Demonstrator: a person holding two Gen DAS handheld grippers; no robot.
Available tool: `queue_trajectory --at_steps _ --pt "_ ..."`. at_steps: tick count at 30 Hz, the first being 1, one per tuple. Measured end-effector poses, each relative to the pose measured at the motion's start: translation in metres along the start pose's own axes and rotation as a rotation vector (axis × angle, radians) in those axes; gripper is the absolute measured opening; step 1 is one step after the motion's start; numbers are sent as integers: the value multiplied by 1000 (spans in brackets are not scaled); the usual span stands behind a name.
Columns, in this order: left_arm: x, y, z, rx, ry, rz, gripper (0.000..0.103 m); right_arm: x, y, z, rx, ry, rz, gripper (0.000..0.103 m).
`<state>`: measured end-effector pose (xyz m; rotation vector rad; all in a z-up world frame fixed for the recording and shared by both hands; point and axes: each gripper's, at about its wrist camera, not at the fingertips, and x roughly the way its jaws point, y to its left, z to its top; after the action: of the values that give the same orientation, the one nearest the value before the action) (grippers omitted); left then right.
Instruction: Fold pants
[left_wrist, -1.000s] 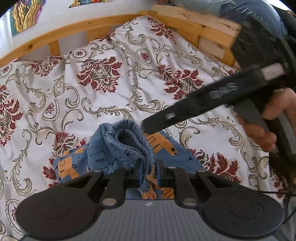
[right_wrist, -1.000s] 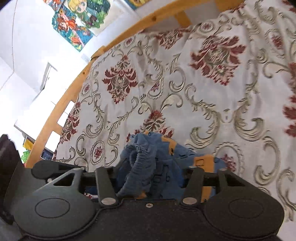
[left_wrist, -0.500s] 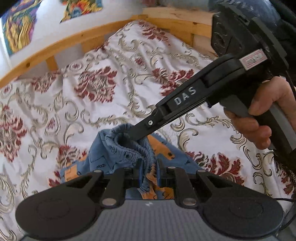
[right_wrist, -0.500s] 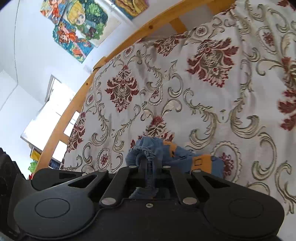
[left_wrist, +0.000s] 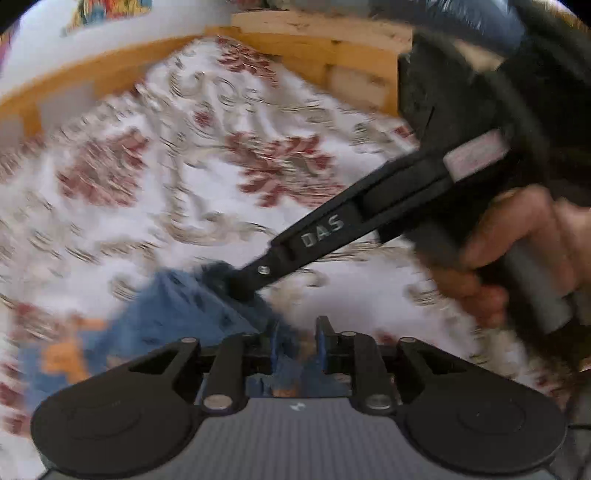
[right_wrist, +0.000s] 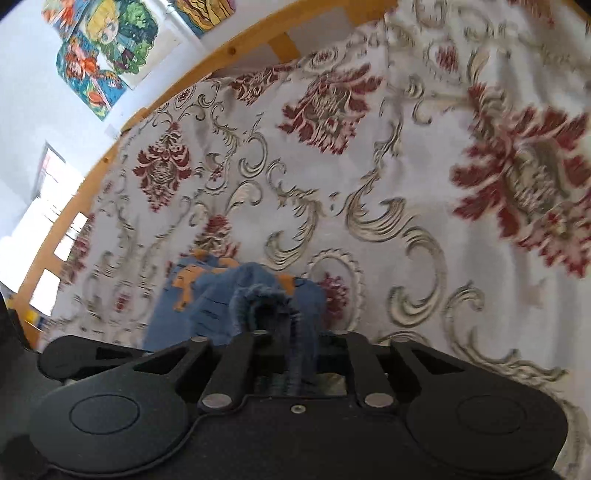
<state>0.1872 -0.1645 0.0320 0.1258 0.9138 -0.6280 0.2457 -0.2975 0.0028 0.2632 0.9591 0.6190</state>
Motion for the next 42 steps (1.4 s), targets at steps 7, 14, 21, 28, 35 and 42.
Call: queue_trajectory --at_steps 7,14,21,28,35,42 --pt "-75 51 -35 -147 -140 -35 61 -21 72 -22 -211 -138 7 31" --pt "-70 135 -40 -251 -137 196 64 13 88 -65 -326 -83 -251 21" --pt "-33 174 -74 -317 -71 289 69 -20 70 -88 -178 -189 -240 42" --pt "-80 156 -85 -351 -99 344 84 -19 101 -97 -231 -221 -178 64" --pt "-94 129 -108 -396 -34 393 97 -4 97 -106 -191 -177 -203 65" --pt "-80 131 -127 -417 41 423 102 -18 95 -107 -175 -189 -216 76"
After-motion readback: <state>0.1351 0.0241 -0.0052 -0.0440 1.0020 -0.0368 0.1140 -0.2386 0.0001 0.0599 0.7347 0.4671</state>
